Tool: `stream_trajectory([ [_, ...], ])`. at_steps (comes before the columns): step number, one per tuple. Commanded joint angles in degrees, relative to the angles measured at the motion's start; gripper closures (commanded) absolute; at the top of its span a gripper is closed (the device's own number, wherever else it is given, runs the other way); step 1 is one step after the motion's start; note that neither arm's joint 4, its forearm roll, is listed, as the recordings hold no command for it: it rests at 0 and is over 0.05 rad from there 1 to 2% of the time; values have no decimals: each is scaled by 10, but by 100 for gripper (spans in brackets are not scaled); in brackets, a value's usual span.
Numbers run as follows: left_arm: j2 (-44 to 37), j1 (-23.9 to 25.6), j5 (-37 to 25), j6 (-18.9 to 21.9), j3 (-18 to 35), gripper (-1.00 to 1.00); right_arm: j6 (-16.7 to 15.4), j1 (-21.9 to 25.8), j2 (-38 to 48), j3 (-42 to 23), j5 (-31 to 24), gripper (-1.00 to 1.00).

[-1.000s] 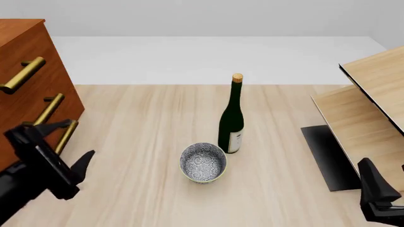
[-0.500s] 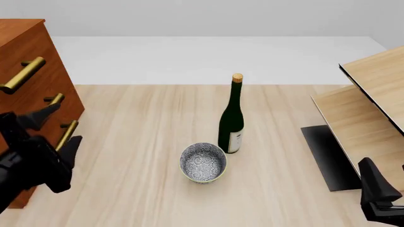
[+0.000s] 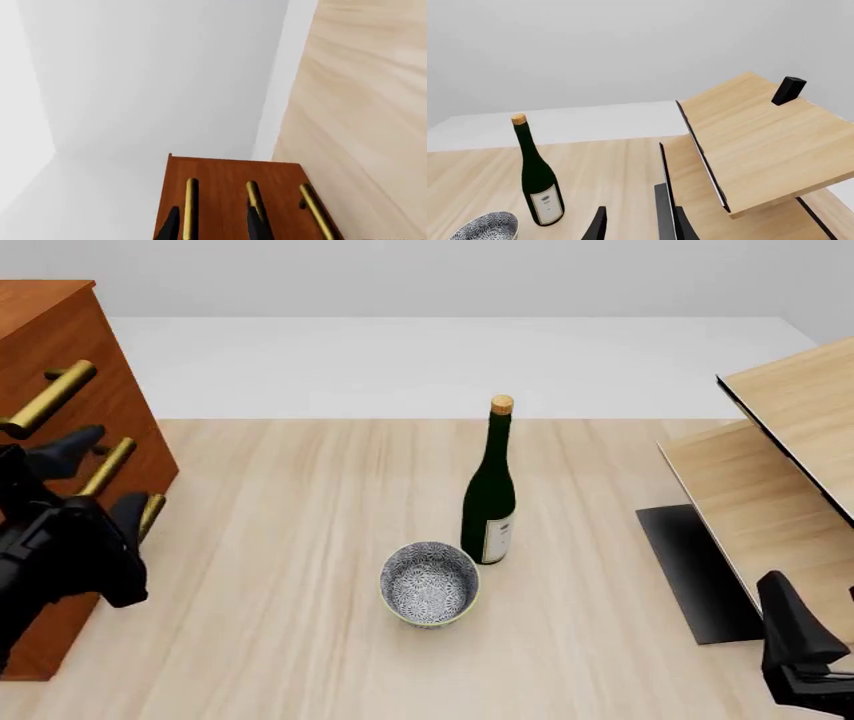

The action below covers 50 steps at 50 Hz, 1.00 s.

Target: Close the bottom drawer of the cabinet and open the top drawer.

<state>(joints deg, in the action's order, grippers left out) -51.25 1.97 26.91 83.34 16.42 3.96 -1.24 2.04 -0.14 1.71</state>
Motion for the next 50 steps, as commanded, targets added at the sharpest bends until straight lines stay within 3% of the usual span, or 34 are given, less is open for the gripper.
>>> stream_trajectory([
  [1, -16, -33, 21, 20, 8, -100, 0, -1, 1, 0, 1, -100],
  [30, 10, -117, 19, 51, -3, -100, -8, 0, 3, 0, 4, -100],
  [50, -61, -150, 32, 36, 52, -100, -12, -1, -6, -1, -5, -100],
])
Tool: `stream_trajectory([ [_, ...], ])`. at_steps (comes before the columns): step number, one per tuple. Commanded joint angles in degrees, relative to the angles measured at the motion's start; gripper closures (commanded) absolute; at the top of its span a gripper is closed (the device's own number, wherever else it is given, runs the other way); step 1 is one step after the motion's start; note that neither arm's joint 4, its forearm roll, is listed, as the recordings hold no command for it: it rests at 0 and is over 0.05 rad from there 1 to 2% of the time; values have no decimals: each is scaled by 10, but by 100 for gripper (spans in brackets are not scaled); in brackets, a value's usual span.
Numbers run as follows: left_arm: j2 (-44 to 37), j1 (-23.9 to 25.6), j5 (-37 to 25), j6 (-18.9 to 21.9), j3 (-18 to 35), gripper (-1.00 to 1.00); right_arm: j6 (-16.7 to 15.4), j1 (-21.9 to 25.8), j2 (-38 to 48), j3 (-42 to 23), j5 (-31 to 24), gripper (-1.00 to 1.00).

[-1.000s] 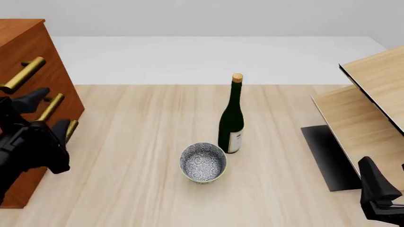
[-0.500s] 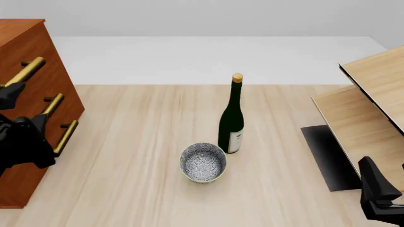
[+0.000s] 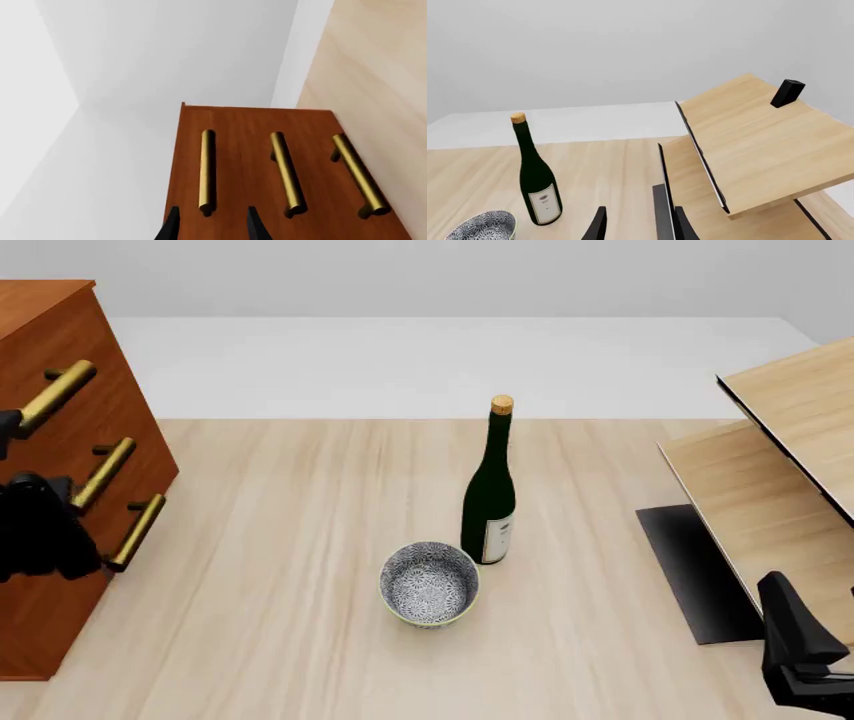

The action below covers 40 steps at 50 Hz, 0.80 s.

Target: Close the bottom drawer of the cabinet and open the top drawer.

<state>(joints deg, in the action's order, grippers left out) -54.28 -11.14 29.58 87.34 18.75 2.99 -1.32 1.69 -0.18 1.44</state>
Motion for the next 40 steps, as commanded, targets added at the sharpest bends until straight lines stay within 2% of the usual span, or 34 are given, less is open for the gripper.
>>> stream_trajectory([
  [1, -33, -21, 6, -3, 31, -100, -2, 0, -2, 0, -2, -100],
  [22, -92, -39, 23, -5, 78, -100, -6, 1, -7, 0, -5, -100],
  [40, -134, -61, 38, -8, 94, -100, -7, 0, 6, 0, 8, -100],
])
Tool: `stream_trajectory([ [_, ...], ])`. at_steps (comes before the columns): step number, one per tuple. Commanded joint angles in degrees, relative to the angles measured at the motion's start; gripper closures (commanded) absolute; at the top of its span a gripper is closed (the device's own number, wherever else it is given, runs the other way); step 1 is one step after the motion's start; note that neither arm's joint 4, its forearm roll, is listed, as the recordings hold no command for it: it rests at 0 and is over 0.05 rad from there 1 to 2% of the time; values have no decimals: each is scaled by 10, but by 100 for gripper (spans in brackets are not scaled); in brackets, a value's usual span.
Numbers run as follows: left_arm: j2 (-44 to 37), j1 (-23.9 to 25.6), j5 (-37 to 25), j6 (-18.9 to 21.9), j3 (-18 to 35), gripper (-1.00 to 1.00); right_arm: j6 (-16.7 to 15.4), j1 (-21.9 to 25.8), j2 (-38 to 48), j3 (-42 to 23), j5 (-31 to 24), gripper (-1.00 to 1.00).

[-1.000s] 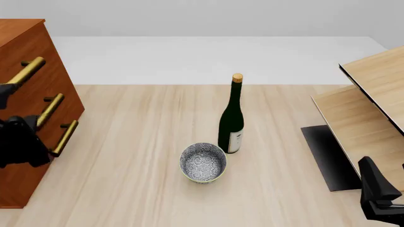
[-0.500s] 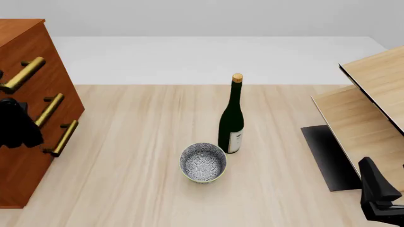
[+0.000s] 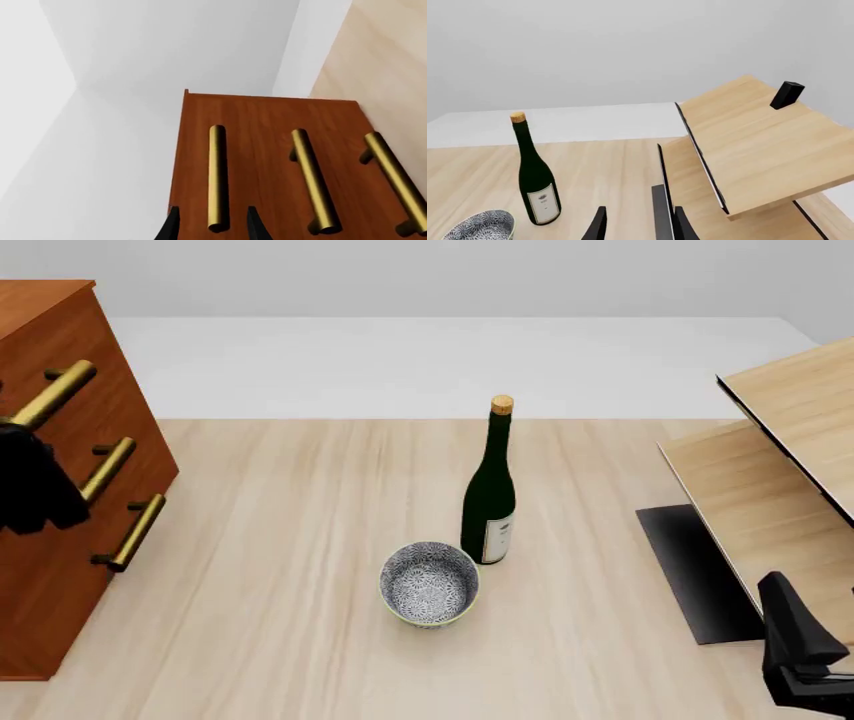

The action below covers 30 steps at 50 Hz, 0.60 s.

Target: Close the bottom drawer of the cabinet and open the top drawer.

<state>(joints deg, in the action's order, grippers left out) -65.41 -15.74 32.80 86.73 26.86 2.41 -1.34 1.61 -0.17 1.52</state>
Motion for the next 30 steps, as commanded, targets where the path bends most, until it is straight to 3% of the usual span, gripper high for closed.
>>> stream_trajectory([
  [1, -22, -16, 5, -3, 14, -100, -1, 1, 7, 0, 7, -100],
  [13, -37, -29, 11, -4, 7, -100, -2, 1, -3, 0, -1, -100],
  [14, -37, -29, 12, -3, 6, 100, -2, 1, -3, 0, -2, -100],
  [30, -28, -28, 6, -1, 13, 100, -2, 1, -13, 0, -10, -100],
])
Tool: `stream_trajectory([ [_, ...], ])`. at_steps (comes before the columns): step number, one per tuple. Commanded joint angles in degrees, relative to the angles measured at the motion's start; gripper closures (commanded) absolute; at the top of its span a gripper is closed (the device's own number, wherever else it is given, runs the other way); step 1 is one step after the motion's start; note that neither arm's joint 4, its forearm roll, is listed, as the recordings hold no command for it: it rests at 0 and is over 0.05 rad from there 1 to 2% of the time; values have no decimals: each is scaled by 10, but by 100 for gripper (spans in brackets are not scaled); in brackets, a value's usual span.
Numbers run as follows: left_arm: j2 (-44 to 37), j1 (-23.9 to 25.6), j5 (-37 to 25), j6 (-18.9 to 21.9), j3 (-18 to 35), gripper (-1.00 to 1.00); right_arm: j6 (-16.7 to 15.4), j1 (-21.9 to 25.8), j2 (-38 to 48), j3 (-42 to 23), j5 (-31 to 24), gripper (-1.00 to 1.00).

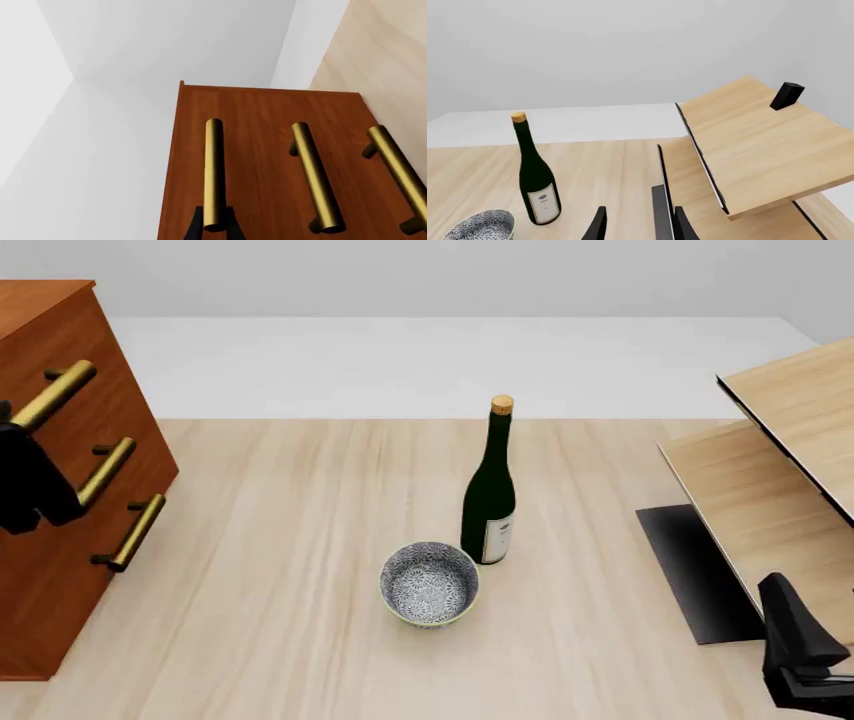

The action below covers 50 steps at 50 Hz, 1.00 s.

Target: Close the bottom drawer of the cabinet and open the top drawer.

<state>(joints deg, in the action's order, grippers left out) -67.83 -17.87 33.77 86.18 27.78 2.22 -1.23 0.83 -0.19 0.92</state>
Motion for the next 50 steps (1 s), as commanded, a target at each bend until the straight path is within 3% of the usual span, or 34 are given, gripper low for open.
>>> stream_trajectory([
  [1, -3, -6, -4, 4, 6, 100, 0, 0, -5, 0, -4, -100],
  [33, 58, 61, -25, 16, 0, 100, 4, -1, 17, 0, 17, -100],
  [50, 81, 83, -20, 29, -24, 100, 7, -1, 2, -1, 2, -100],
])
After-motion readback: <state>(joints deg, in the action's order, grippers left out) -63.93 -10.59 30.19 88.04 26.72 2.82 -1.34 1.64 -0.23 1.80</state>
